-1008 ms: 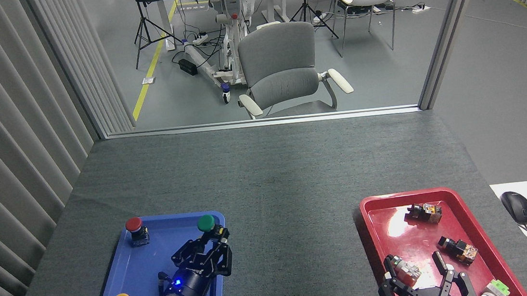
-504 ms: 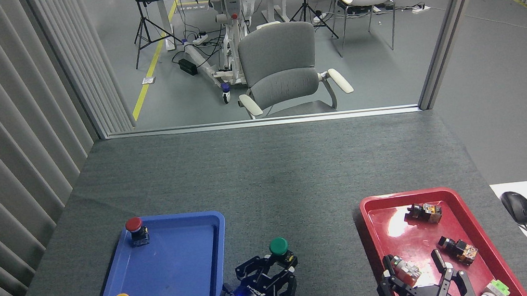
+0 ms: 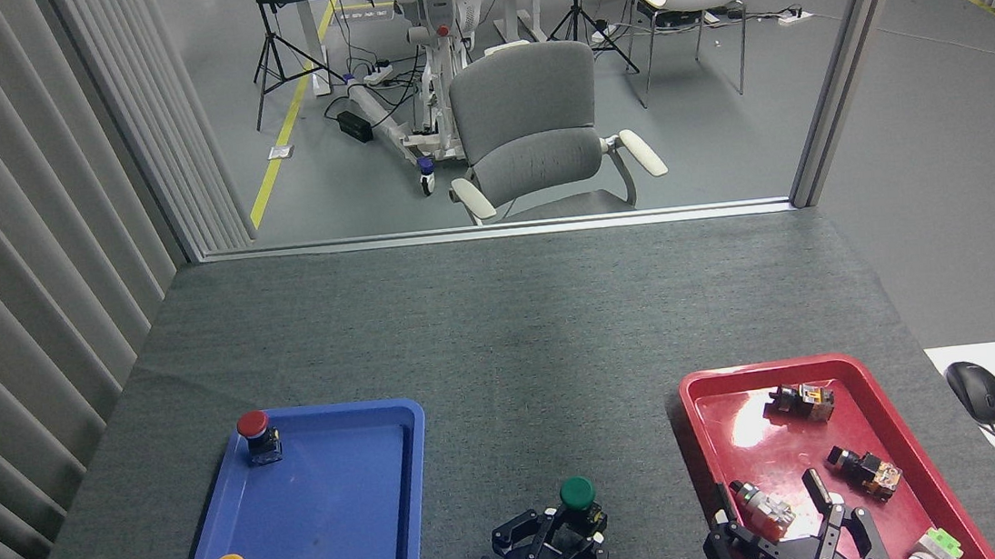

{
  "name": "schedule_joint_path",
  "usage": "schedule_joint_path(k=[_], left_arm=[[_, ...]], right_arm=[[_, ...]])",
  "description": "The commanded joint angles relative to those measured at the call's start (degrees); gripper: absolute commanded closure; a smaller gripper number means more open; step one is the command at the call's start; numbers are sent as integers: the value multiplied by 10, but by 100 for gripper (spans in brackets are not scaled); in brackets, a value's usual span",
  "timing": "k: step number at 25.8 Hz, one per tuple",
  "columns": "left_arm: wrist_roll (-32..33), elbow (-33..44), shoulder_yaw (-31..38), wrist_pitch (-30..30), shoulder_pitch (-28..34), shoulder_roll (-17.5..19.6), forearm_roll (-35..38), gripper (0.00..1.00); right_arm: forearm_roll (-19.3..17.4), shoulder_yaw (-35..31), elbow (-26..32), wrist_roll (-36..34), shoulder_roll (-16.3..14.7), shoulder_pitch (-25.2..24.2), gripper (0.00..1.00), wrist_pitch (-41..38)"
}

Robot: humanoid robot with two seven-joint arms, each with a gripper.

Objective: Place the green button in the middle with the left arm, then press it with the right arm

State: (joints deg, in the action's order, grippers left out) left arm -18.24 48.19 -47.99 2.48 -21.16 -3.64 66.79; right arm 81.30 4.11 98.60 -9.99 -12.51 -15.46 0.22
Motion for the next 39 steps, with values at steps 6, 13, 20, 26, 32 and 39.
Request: schedule_joint_path(k=[6,13,20,26,32,39], left_arm=[[-5,-39,-3,-35,0,-28,26,77],[-7,-42,-3,-41,0,-29,26,59],[-7,-40,-3,-49,1,-25,26,28],[-15,-5,-3,-48,8,0,24,1],[-15,59,1,-48,31,30,24,1],[-14,144,67,-58,85,79,27,1]], right_arm=[[0,0,-10,1,-2,3,1,-2],[1,0,-11,1,-2,8,1,-17],[3,0,-16,3,2,13,1,-17],[3,1,-16,6,6,18,1,-19],[3,3,-16,6,13,19,1,-22],[6,44,-19,10,19,42,1,-16]])
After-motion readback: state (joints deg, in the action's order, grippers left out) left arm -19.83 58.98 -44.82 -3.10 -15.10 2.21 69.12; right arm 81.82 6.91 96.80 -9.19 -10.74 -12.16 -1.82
